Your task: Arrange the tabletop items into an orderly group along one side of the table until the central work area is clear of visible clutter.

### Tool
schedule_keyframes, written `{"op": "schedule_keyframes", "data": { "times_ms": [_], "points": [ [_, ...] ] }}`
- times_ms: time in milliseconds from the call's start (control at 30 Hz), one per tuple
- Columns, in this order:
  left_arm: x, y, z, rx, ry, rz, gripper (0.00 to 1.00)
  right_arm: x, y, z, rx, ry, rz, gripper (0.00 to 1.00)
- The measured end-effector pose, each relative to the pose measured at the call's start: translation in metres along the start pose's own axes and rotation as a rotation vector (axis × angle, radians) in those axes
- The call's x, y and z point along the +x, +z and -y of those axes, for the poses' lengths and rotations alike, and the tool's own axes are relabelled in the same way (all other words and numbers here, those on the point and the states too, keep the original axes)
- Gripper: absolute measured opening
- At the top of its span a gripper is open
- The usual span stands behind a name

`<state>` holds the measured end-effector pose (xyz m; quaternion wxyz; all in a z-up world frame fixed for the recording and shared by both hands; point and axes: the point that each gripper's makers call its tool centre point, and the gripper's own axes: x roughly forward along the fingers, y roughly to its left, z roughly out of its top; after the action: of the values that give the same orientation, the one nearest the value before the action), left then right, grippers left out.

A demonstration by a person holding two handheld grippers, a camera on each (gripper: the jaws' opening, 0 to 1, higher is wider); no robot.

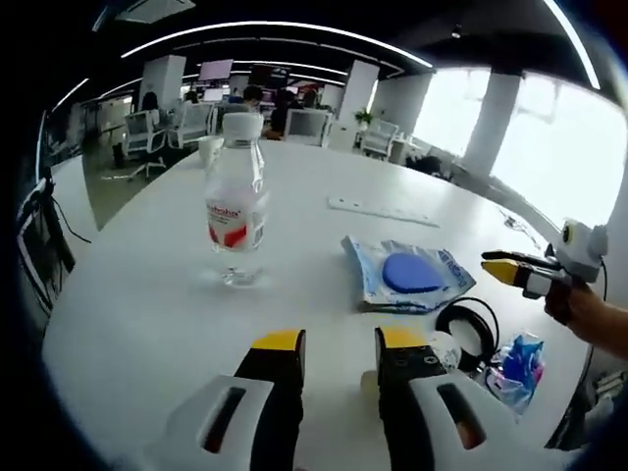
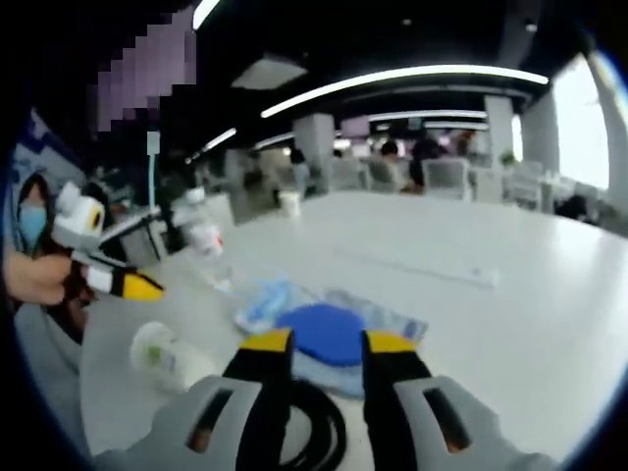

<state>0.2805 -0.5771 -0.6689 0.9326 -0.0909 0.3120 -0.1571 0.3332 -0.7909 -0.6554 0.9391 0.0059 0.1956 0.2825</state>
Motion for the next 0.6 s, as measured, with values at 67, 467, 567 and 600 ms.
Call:
{"op": "schedule_keyframes", "data": {
  "times_ms": [67,467,567,600],
  "points": [
    [-0.007,-0.006,0.002,-0.025,-0.011,-0.001,0.28,0.001,-0.003,-0.007,-0.003,0.012,-0.003,0.24],
    [-0.025,-0.037,0.020,-0.088,-0.075,-0.022,0.29,-0.002,-0.024,-0.036,-0.029,0.055,-0.062,0.23],
    [-0.025,-0.043,0.021,-0.111,-0.080,-0.030,0.29,-0.002,-0.026,-0.038,-0.021,0.057,-0.065,0.22],
    [-0.025,-0.043,0.022,-0.117,-0.081,-0.027,0.29,-0.003,-0.027,-0.040,-0.018,0.058,-0.065,0.22]
  ]
}}
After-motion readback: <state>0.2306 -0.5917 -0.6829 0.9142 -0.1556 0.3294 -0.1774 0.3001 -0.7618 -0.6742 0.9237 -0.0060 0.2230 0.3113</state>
